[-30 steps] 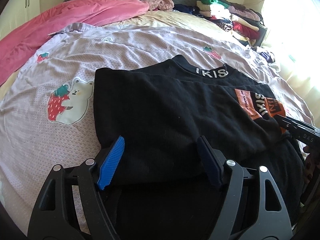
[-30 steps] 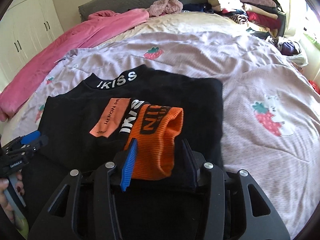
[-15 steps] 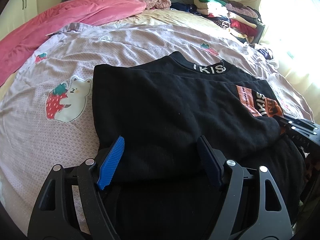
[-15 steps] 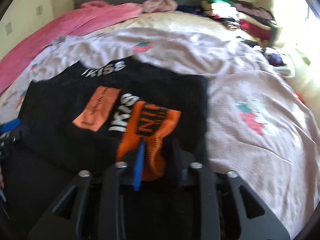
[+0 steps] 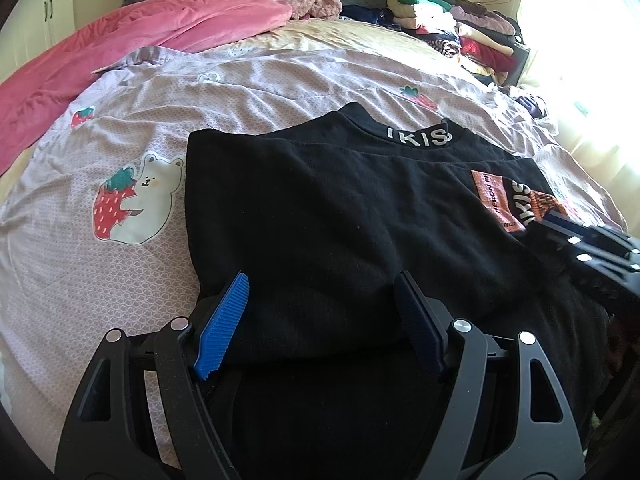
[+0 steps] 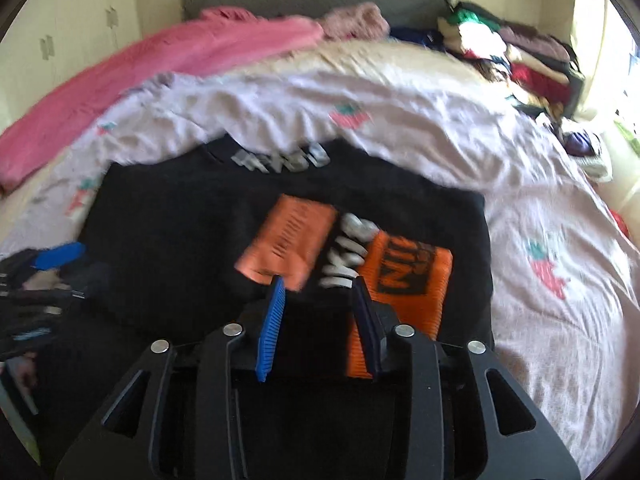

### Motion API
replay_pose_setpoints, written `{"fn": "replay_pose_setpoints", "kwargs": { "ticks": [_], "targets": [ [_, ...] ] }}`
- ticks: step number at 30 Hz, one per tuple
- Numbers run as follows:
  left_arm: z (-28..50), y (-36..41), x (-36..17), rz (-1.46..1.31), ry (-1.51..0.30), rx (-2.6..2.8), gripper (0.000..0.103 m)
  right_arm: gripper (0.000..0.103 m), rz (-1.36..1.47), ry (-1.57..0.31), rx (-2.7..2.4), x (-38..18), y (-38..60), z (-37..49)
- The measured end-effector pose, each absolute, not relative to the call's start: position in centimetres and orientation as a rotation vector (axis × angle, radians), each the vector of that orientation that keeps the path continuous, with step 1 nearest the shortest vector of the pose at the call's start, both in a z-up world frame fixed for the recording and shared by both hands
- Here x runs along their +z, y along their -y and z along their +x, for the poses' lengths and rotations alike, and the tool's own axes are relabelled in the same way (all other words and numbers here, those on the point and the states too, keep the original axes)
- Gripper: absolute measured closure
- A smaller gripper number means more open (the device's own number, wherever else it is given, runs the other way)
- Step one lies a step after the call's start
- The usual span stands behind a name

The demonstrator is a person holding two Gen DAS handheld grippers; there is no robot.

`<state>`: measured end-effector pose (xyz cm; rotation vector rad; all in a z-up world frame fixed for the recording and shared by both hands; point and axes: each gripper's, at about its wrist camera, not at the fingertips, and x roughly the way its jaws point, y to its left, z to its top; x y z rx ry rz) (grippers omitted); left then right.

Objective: Fold small clothes
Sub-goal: 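Lower the cuff flat onto the body and open the right gripper, then move both open grippers back toward the black sweatshirt hem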

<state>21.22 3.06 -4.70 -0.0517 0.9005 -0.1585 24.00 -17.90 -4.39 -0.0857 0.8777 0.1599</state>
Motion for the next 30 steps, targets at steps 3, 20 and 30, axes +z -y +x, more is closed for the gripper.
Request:
{"fn": "replay_pose_setpoints", "kwargs": {
  "ticks": [3, 20, 30],
  "targets": [
    [21.2, -3.0, -4.7, -0.052, -0.903, -0.162, 0.036, 0.062, -0.036, -0.917, 0.149, -5.9, 18.9, 24.4],
    [20.4, -3.1, -4.1, -0.043, -0.895, -0.158, 0.035, 0.035, 0.040, -0.842, 0.178, -2.9, 19.4, 21.3],
    [19.9, -3.8, -3.7, -0.065, -0.886, -0.153, 0.034, 0.016, 0.049, -0.790, 0.181, -1.4, 19.2, 19.7]
  ]
}}
